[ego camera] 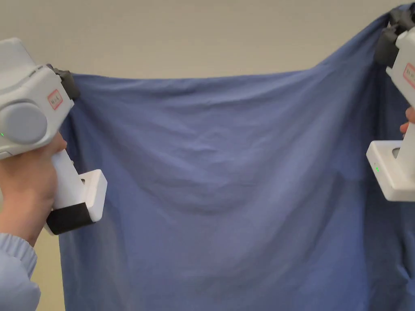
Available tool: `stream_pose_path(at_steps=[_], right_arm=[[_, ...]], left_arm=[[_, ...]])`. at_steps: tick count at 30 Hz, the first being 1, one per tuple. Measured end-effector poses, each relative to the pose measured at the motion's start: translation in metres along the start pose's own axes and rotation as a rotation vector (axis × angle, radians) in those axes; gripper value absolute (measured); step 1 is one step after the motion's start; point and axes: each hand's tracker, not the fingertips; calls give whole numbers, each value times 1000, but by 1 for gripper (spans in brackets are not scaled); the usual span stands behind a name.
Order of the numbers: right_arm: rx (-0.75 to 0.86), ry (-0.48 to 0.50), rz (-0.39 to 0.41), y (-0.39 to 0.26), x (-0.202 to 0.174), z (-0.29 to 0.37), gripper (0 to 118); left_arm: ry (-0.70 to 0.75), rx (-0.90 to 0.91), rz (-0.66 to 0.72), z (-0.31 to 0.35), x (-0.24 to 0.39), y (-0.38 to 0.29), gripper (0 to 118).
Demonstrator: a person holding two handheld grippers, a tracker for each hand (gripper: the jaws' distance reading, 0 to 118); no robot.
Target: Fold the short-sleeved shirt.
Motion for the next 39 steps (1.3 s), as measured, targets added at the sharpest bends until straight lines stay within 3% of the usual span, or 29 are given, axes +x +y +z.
stream_pose_path(at_steps=[8, 13, 21, 30, 39], right_arm=[[-53, -10, 40, -22, 1, -22, 3], [-40, 9, 105, -32, -4, -12, 3], [-129, 65, 112, -60, 0, 24, 3], [-229, 178, 41, -64, 5, 125, 3], [-356, 243, -21, -57, 30, 286, 3]], left_arm=[[1, -27, 27, -24, 8, -28, 2], [-11, -20, 7, -20, 0, -42, 2], [-14, -71, -21, -3, -14, -81, 2], [-44, -119, -71, 81, -48, -96, 2], [-70, -258, -82, 212, -110, -104, 2]])
